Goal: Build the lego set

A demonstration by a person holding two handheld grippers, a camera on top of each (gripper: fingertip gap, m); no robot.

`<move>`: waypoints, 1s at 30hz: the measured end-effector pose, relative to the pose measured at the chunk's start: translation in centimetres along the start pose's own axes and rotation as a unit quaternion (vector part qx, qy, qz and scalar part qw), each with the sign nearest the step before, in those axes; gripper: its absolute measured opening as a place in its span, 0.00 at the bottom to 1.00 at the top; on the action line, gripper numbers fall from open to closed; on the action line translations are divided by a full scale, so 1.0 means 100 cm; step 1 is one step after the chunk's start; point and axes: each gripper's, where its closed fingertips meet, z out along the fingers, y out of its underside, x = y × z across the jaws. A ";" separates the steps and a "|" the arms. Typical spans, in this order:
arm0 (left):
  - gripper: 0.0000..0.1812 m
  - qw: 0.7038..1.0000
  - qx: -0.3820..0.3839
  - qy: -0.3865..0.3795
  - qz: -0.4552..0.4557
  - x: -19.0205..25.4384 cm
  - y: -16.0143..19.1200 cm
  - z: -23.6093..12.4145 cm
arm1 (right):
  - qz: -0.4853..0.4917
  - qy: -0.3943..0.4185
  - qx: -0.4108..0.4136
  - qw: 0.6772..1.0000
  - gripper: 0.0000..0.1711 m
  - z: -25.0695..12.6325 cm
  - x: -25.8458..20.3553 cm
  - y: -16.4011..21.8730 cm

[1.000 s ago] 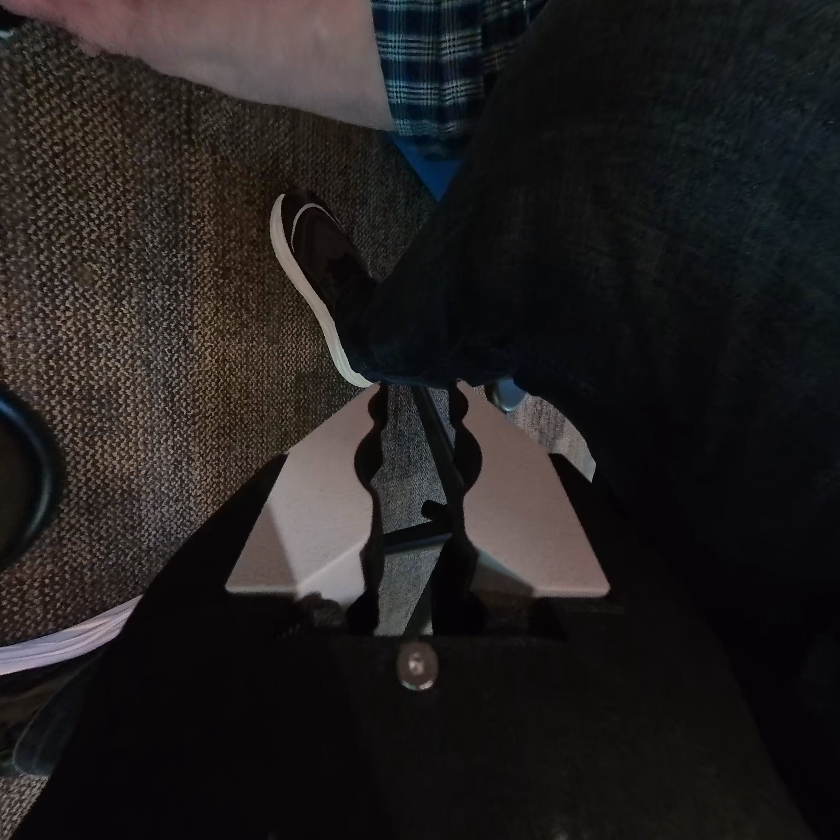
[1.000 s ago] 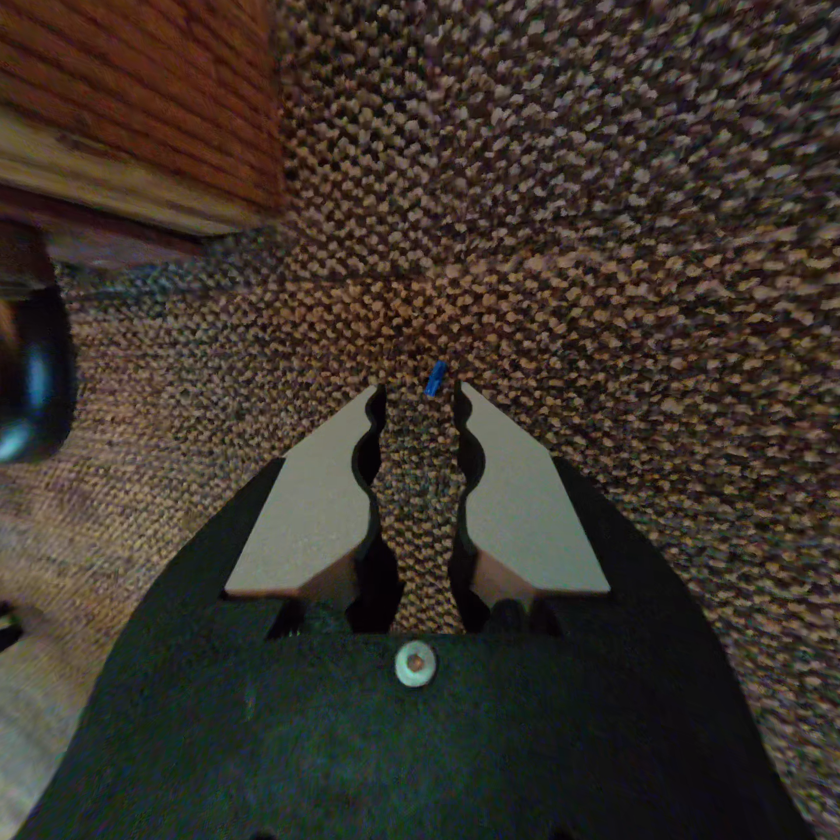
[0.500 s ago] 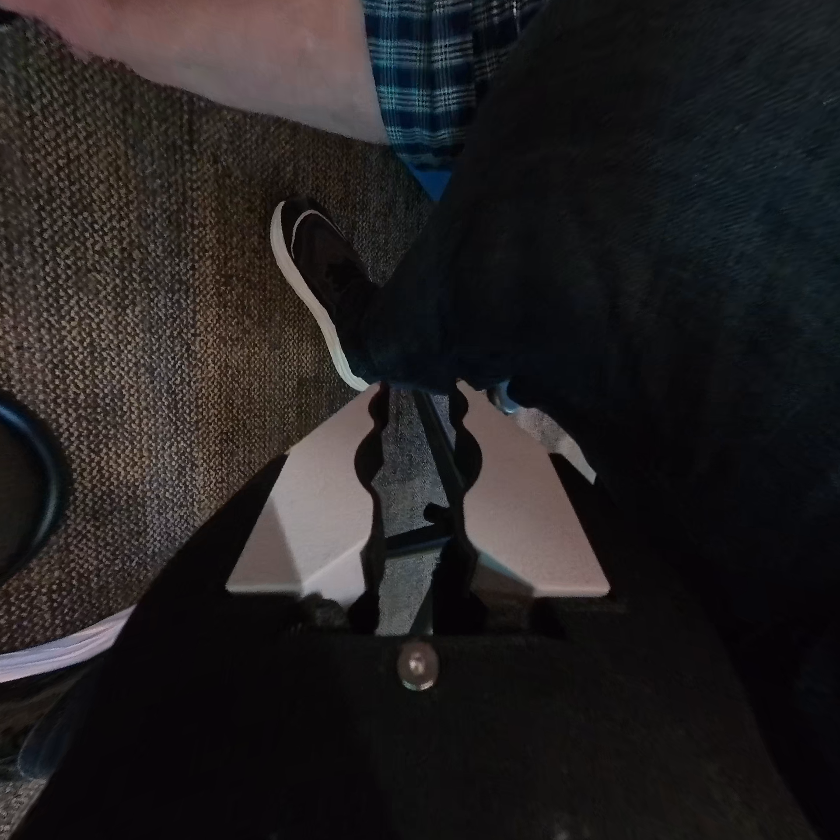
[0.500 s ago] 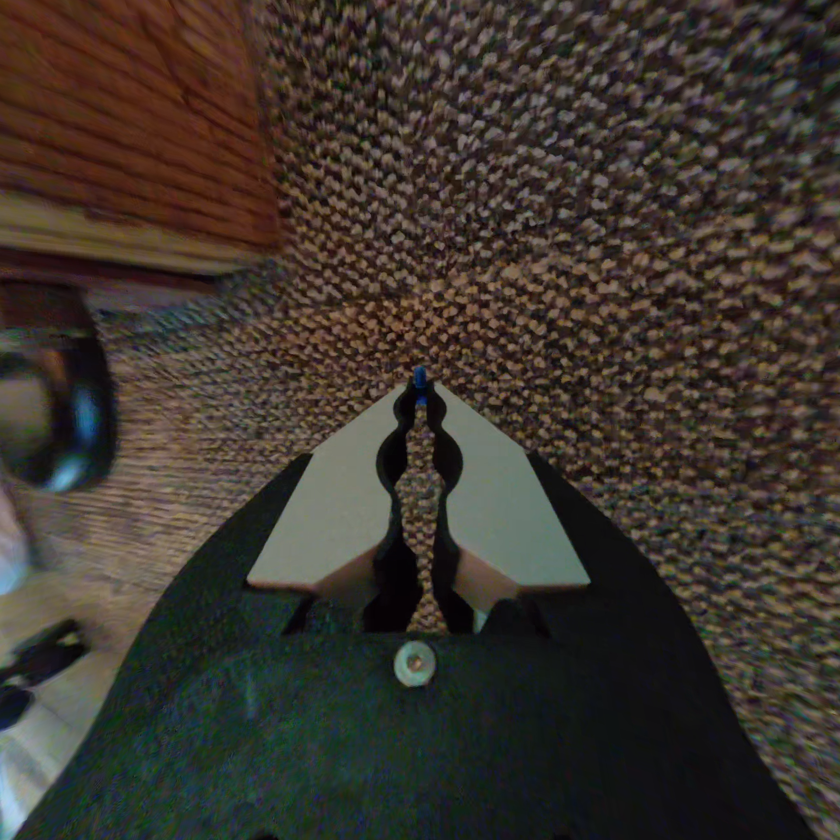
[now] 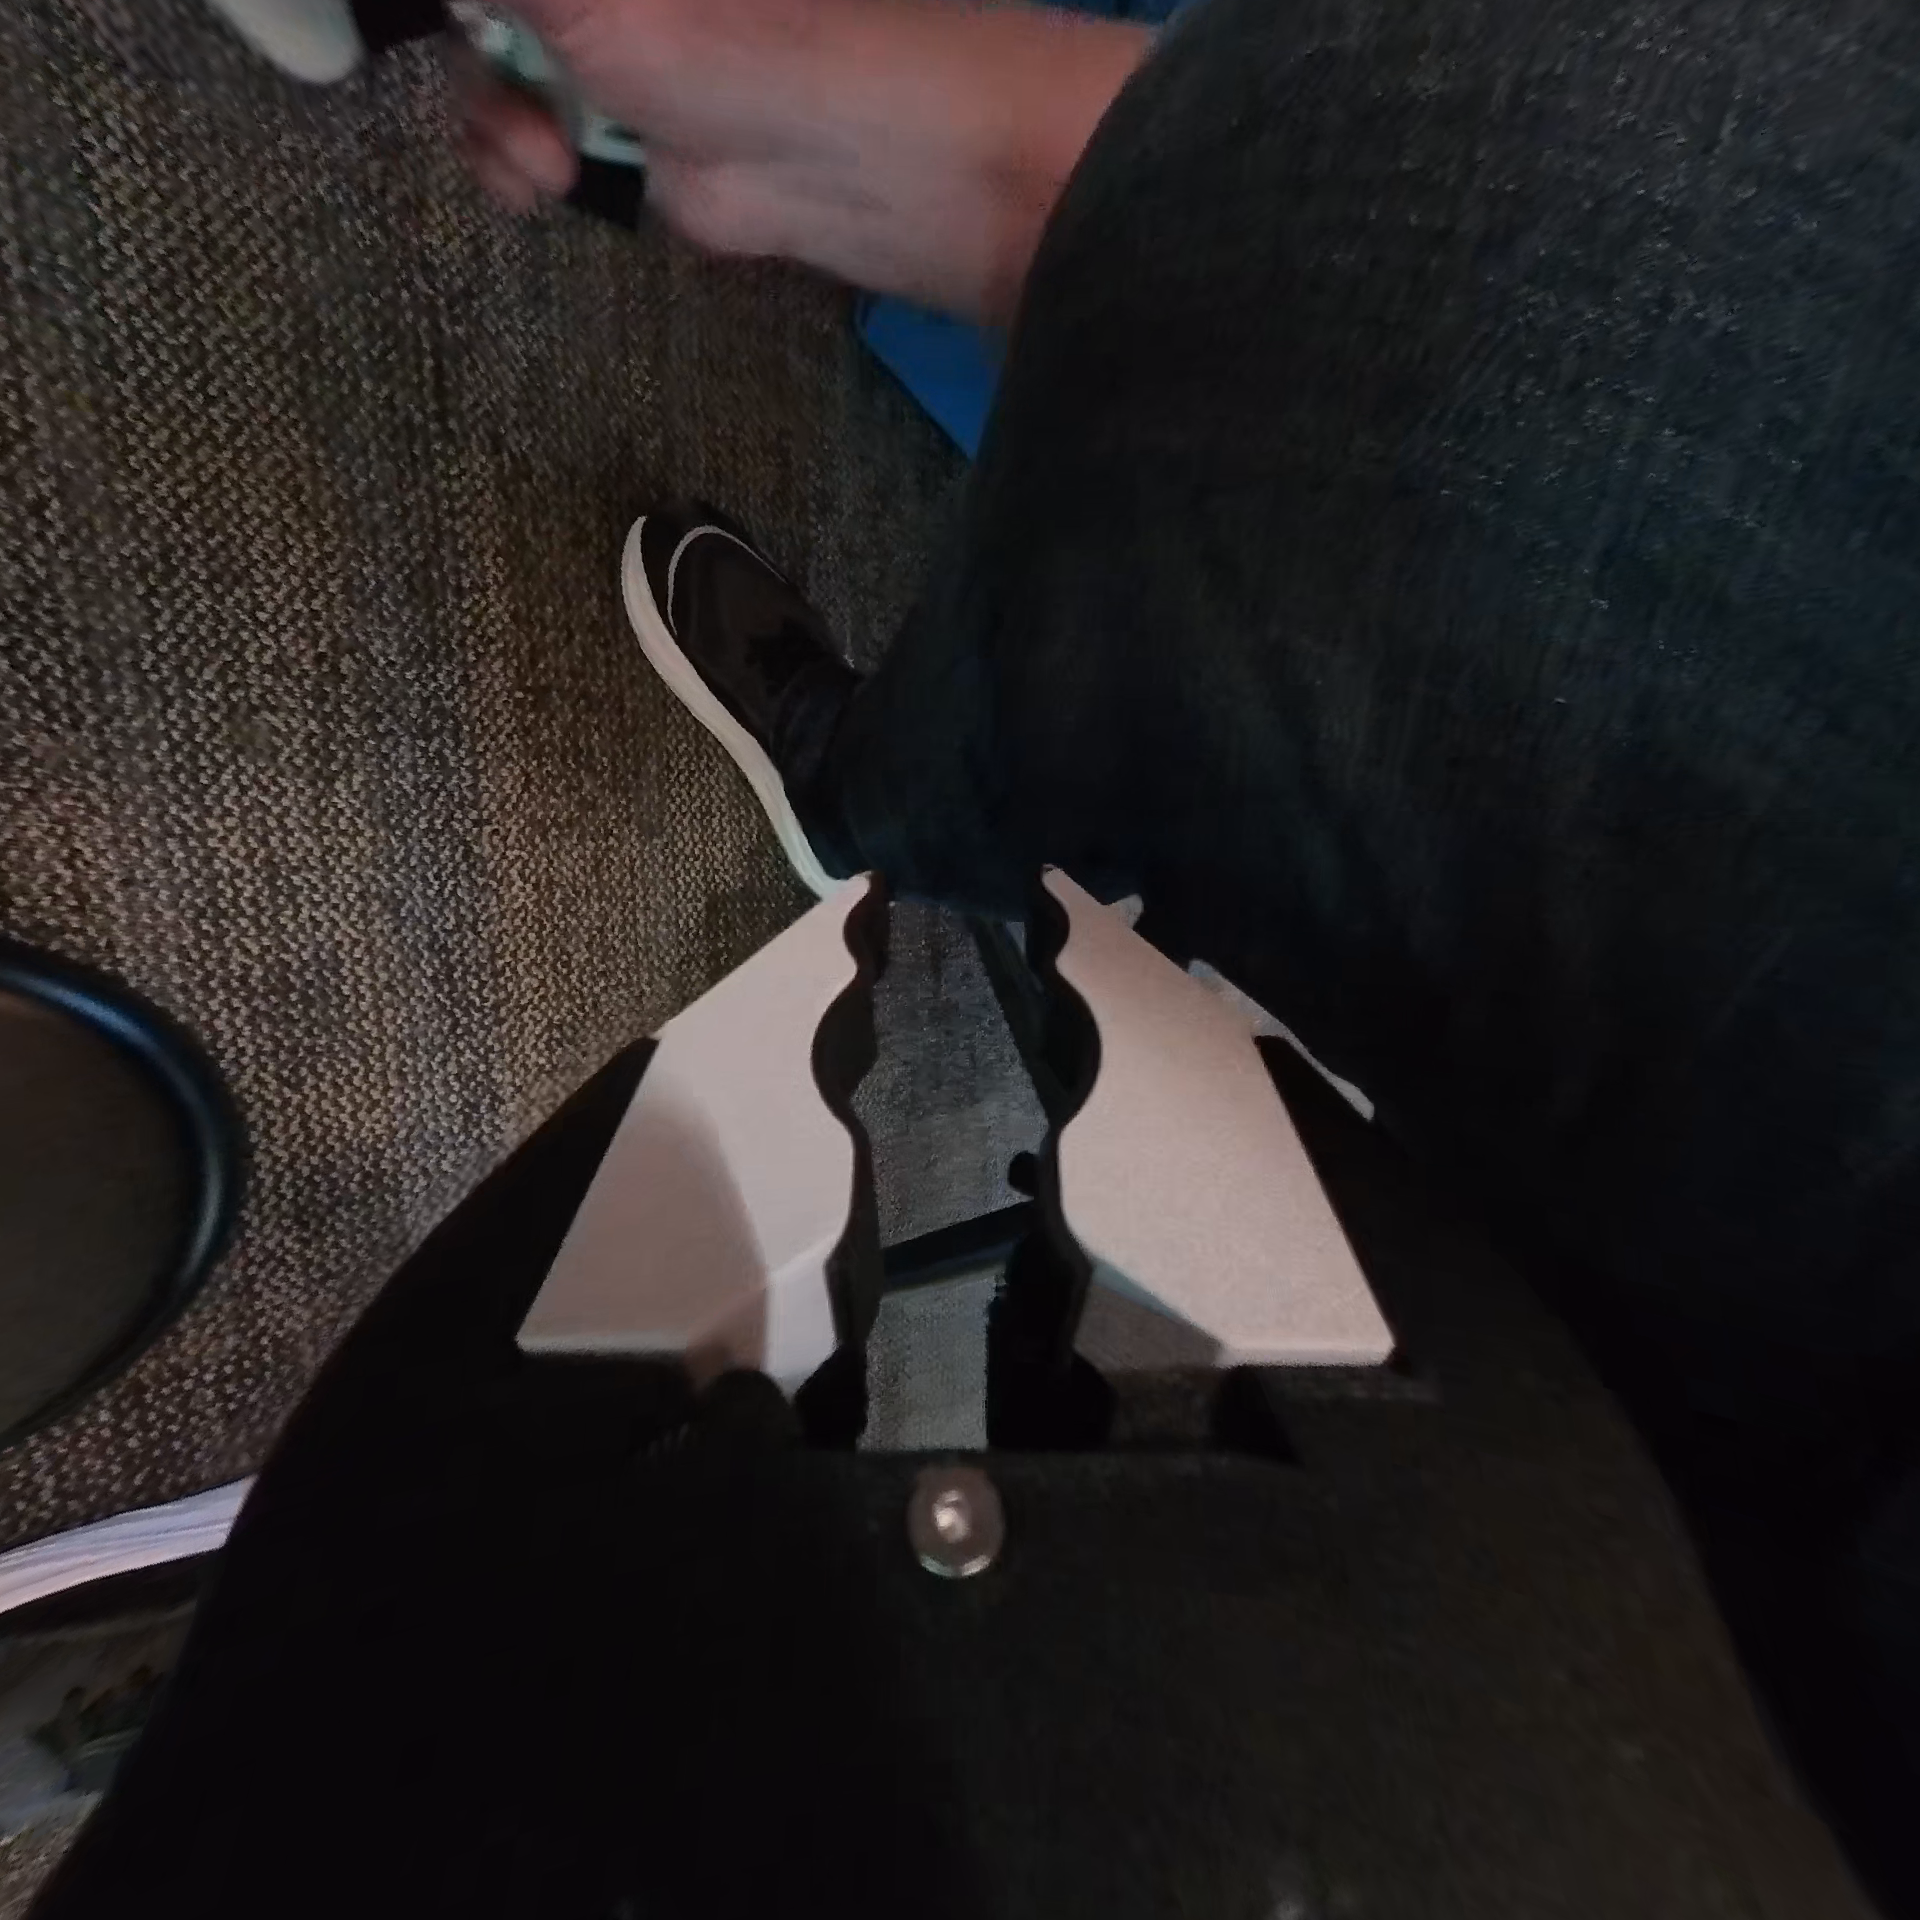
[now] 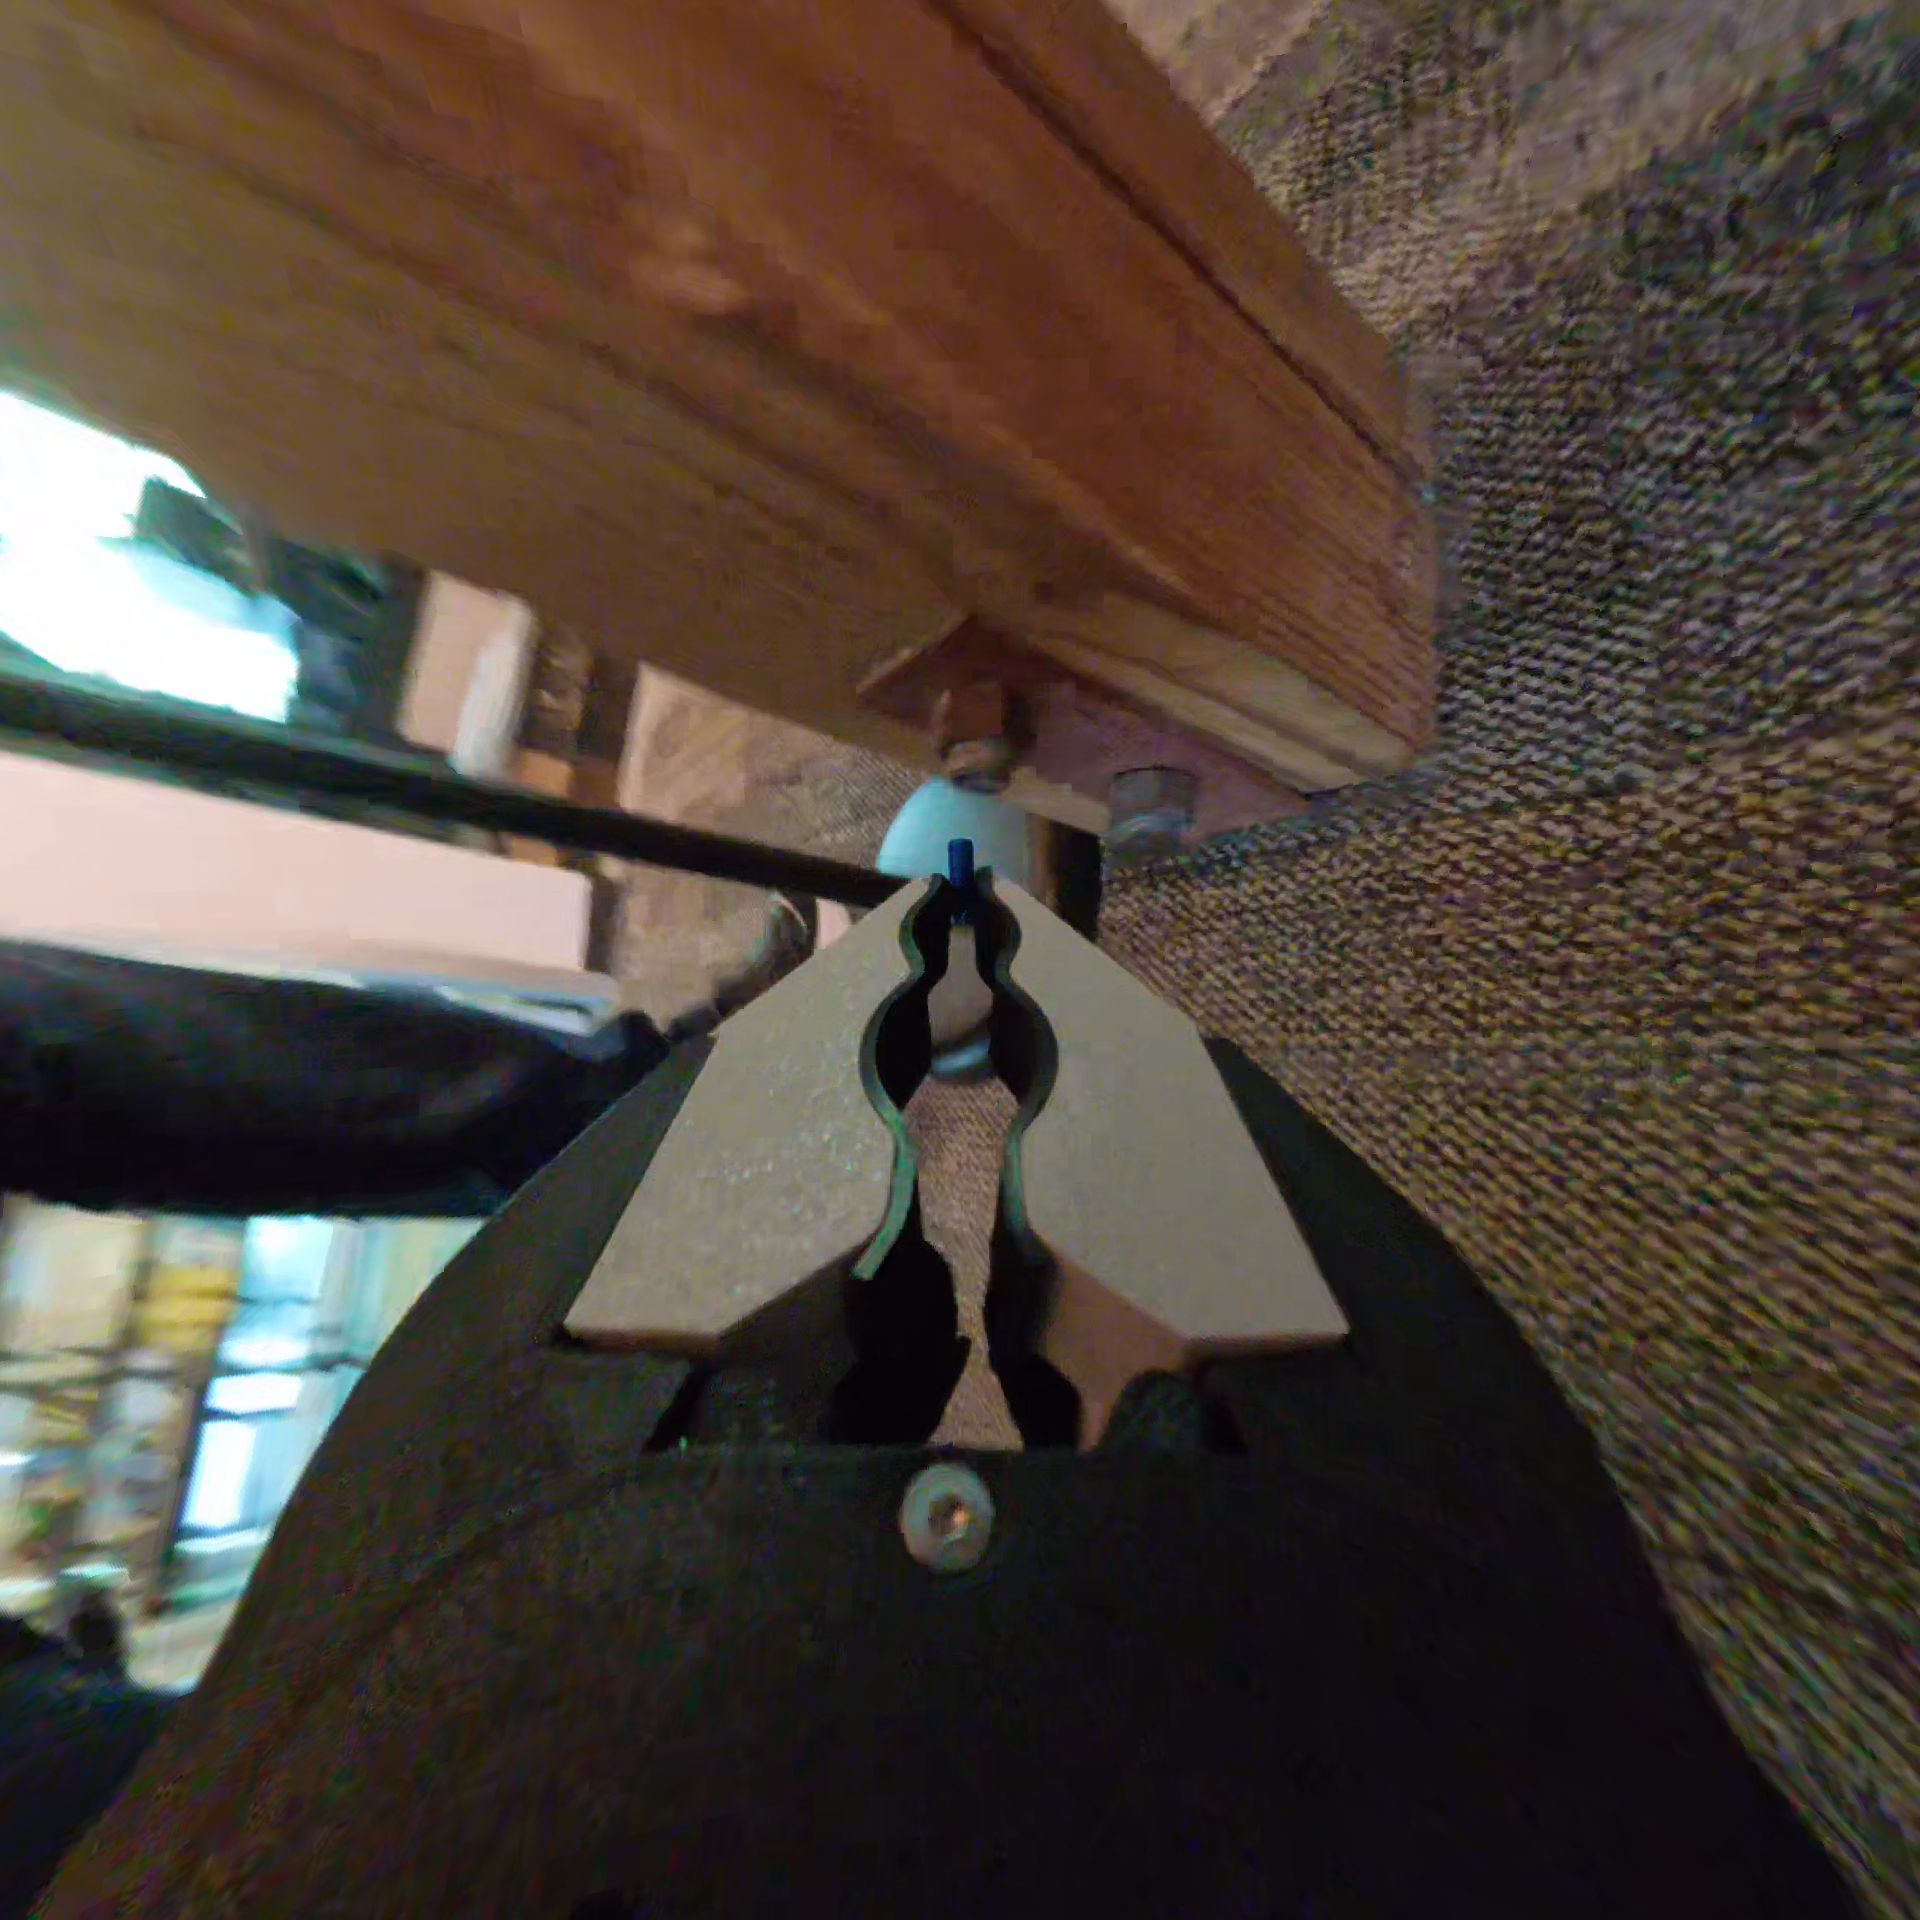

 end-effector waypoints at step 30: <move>0.13 0.996 -0.061 -0.066 -0.004 -0.040 0.032 0.012 | -0.148 0.554 0.090 0.814 0.02 -0.599 -0.258 -0.155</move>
